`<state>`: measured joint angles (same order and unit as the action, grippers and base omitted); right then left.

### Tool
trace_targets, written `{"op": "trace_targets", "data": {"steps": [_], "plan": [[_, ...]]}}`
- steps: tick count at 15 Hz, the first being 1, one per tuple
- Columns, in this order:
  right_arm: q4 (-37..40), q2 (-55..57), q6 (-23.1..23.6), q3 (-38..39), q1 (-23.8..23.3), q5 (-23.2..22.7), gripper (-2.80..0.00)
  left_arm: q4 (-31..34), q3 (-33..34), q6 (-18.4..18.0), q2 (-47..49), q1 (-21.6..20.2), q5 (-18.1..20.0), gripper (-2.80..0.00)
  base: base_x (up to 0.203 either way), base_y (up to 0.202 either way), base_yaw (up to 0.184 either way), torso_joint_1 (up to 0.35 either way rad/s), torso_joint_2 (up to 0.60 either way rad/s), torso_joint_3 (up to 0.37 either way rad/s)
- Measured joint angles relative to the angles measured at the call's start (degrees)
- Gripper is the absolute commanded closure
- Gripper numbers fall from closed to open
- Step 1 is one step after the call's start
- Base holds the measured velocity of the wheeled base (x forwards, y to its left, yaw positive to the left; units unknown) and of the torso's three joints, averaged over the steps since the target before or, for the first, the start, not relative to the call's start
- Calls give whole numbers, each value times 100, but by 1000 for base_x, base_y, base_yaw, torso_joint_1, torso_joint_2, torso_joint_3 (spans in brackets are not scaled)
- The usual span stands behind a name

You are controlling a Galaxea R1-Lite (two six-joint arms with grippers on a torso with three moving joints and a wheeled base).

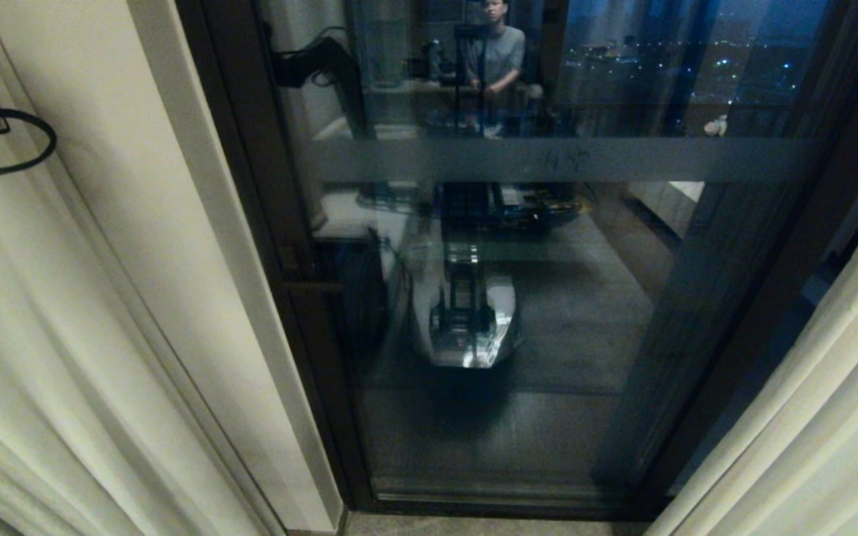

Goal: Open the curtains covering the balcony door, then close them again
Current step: Close the inner curtains on both sides

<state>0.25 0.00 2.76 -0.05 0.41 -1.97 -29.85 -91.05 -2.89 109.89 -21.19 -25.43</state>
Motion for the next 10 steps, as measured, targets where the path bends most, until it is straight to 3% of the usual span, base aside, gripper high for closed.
{"op": "trace_targets", "data": {"steps": [10], "plan": [[1,0,2,0,0,-2,0,-493,591,2,-272,-78,74,0,0,0,0,0,0,0]]}}
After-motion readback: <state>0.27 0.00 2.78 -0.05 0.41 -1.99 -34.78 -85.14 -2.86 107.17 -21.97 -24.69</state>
